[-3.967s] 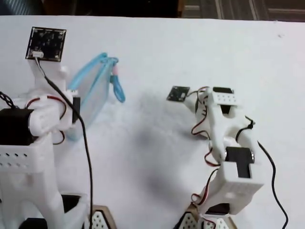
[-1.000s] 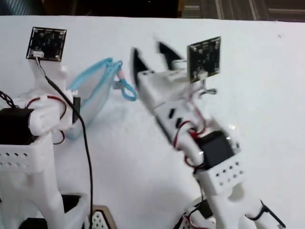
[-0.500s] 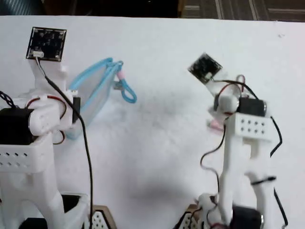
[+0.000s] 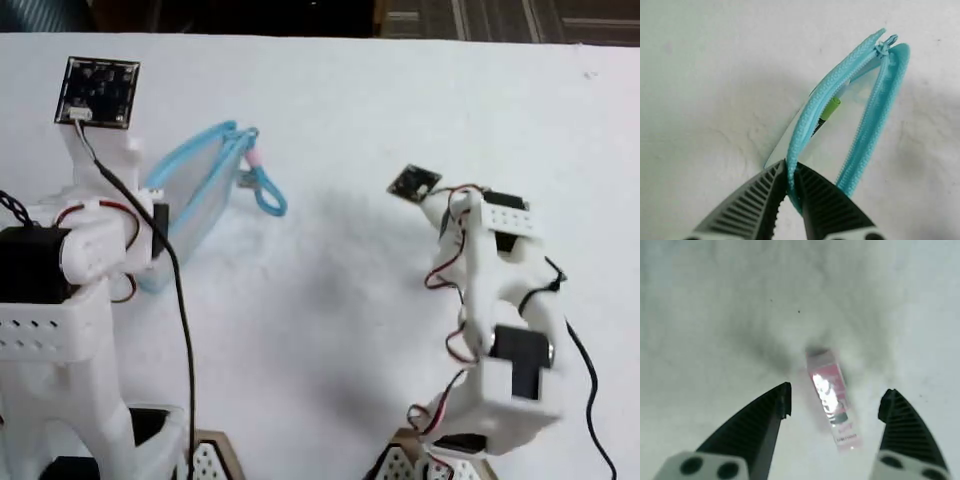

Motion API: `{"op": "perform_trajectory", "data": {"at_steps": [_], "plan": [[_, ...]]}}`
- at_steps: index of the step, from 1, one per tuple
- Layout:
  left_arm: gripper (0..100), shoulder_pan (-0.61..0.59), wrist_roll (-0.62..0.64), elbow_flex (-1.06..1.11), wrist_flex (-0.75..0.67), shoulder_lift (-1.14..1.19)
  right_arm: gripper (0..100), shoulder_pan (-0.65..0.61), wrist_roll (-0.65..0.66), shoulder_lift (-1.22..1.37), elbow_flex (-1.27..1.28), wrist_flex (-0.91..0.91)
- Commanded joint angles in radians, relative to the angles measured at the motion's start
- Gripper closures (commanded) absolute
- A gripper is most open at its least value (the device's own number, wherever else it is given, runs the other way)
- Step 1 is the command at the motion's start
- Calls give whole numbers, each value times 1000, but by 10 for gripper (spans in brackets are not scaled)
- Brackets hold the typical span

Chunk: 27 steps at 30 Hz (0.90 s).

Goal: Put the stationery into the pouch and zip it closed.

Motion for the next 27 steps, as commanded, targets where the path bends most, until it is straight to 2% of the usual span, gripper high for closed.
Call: {"op": "perform_trajectory", "data": {"at_steps": [1,7,15,18,23,27], "plan": [[978,4,9,-3,2,2,798,5,14,58,-15,-68],[978,4,9,-3,2,2,972,10,15,107,-68,-104],[978,4,9,-3,2,2,981,8,11,104,-127,-77],[978,4,9,-3,2,2,981,-1,-11,70,-199,27],[978,4,9,-3,2,2,981,-65,-206,-82,-342,282],[978,4,9,-3,2,2,981,-153,-311,-229,-407,435]]}}
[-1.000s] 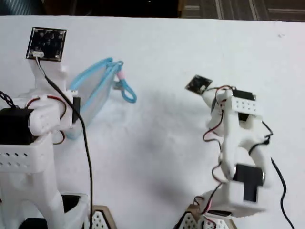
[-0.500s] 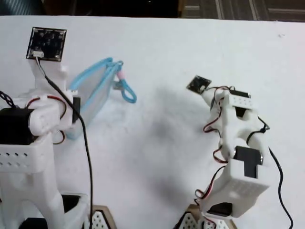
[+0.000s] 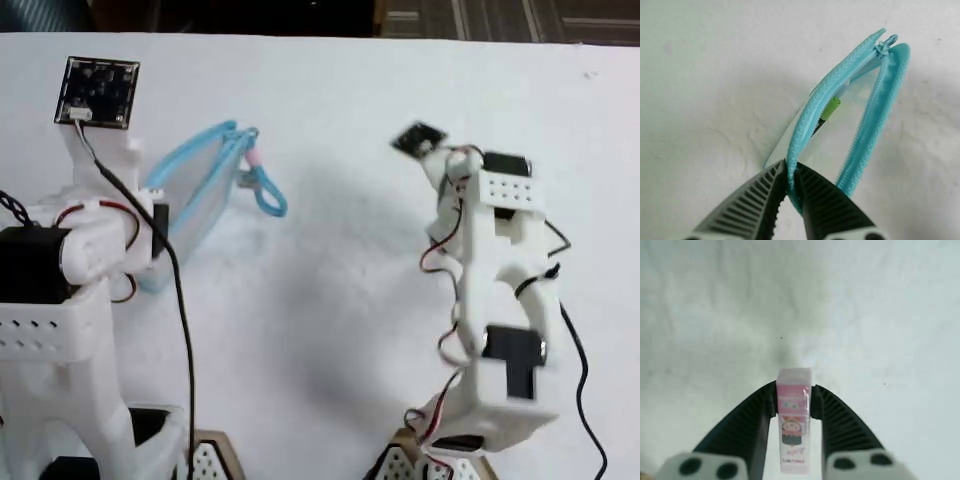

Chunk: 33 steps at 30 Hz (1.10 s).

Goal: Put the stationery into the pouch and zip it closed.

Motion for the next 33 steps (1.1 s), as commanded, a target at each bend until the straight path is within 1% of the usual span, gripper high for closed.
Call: {"op": "perform_trajectory", "data": {"at_steps": [1,5,7,13,17,21,26,29,33], "plan": [[978,4,9,-5,2,2,981,-81,-101,-180,-78,125],[978,2,9,-5,2,2,981,-174,-242,-335,-80,216],[978,2,9,-5,2,2,981,-225,-341,-409,-80,231],[978,2,9,-5,2,2,981,-381,-678,-601,-78,223],[978,2,9,-5,2,2,981,-481,-891,-679,-77,156],[978,2,9,-5,2,2,981,-542,-1034,-720,-77,2],[978,-1,9,-5,2,2,981,-599,-1132,-725,-77,-243],[978,1,9,-3,2,-4,981,-650,-1168,-722,-57,-404],[978,4,9,5,-2,-64,981,-734,-1175,-730,54,-685]]}}
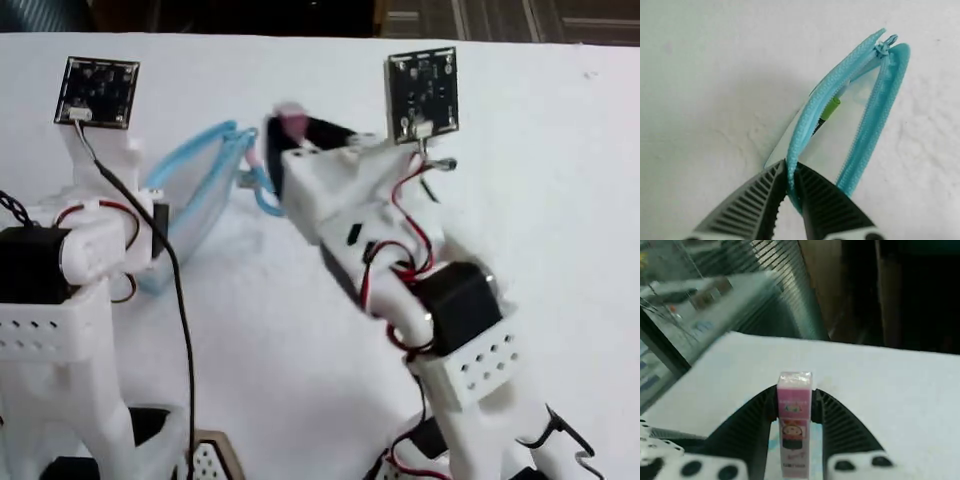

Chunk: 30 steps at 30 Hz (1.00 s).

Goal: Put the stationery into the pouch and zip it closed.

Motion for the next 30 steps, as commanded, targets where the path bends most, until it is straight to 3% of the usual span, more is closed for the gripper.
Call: {"op": "perform_trajectory", "data": {"at_steps": [1,8,21,23,28,30], "plan": [[978,4,9,2,-2,-58,981,-71,-11,-22,78,-278],[978,-1,8,3,0,-113,981,-209,-3,-15,370,-702],[978,-1,8,3,-2,-110,978,-208,11,-25,583,-716],[978,-1,8,3,-2,-110,924,-214,52,-25,578,-667],[978,1,8,3,-5,-110,650,-274,141,-82,586,-593],[978,1,8,3,-5,-110,640,-282,152,-114,586,-588]]}}
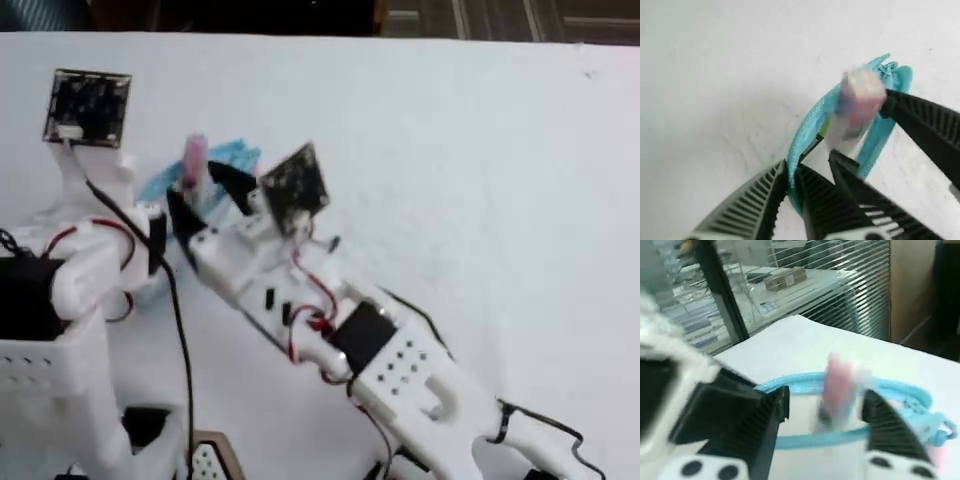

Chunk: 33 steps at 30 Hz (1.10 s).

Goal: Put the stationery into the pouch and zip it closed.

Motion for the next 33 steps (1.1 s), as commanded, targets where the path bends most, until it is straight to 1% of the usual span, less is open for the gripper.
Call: {"op": "perform_trajectory", "data": {"at_steps": [1,8,11,16,18,20,23,26,30,33], "plan": [[978,1,6,-8,-8,-25,650,-8,28,-65,-5,15],[978,1,6,-6,-8,-25,745,1,29,-156,-6,19],[978,-1,6,-6,-8,-25,762,70,29,-176,-11,19],[978,-1,6,-6,-8,-25,762,262,35,-177,-5,35],[978,-1,6,-6,-8,-25,760,312,83,-176,-2,76],[978,-1,6,-6,-8,-25,759,335,153,-176,29,120],[978,2,6,-6,-8,-25,759,334,287,-176,150,159],[978,2,6,-6,-8,-25,759,302,370,-176,321,114],[978,2,6,-6,-8,-25,759,249,376,-171,476,-38],[978,4,6,-6,-8,-25,759,219,376,-113,496,-114]]}}
